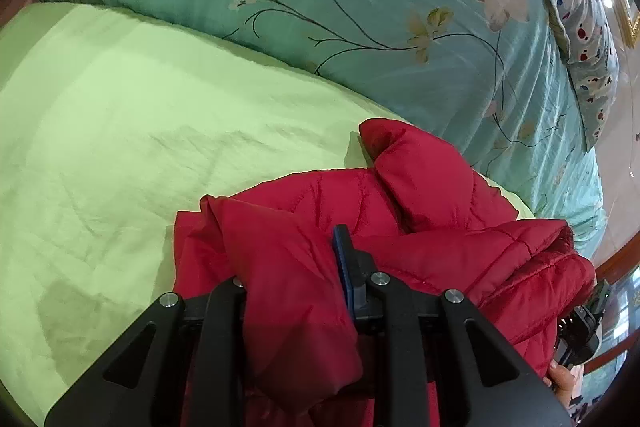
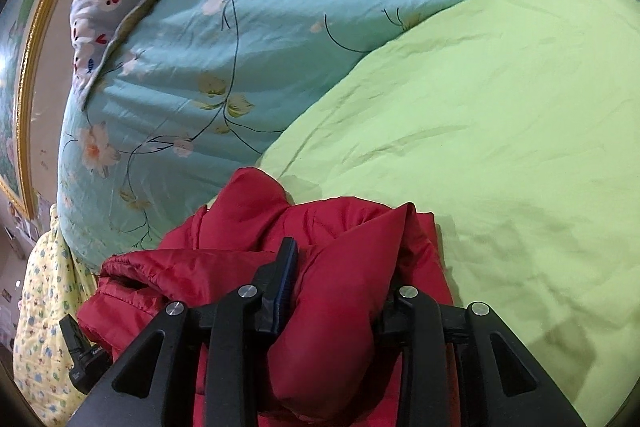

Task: Fold large clothes
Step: 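Open both grippers and release the folded coat onto the bed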

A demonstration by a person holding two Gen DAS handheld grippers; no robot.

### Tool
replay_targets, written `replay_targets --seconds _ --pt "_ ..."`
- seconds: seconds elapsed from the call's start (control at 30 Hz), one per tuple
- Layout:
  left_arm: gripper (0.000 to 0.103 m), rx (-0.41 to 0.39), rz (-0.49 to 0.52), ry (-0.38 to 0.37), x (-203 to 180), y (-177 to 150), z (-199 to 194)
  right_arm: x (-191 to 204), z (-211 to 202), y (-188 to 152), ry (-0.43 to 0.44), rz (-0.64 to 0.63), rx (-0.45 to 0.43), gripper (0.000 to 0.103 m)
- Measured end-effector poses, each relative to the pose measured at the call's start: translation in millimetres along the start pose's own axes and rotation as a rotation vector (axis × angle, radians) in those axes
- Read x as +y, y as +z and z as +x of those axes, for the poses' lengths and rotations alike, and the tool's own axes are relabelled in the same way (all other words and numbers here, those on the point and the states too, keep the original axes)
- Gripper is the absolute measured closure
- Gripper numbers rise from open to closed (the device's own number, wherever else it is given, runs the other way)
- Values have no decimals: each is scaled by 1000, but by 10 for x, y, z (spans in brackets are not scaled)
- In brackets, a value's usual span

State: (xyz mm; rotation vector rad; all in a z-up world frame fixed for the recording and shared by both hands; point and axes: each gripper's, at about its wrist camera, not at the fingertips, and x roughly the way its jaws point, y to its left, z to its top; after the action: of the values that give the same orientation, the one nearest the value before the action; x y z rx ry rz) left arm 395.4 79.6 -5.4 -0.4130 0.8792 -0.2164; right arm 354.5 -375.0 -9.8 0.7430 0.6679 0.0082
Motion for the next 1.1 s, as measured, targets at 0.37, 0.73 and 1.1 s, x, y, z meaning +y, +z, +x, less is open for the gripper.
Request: replay_targets --seconds 0.37,0.73,1.1 --pt "74 -47 62 37 -118 -39 -357 36 191 -32 -32 -39 10 71" --pt "47 -132 123 3 -267 -350 -1017 47 267 3 -45 -42 4 71" --pt "47 -38 340 109 -850 -805 -320 103 159 35 -14 -39 11 59"
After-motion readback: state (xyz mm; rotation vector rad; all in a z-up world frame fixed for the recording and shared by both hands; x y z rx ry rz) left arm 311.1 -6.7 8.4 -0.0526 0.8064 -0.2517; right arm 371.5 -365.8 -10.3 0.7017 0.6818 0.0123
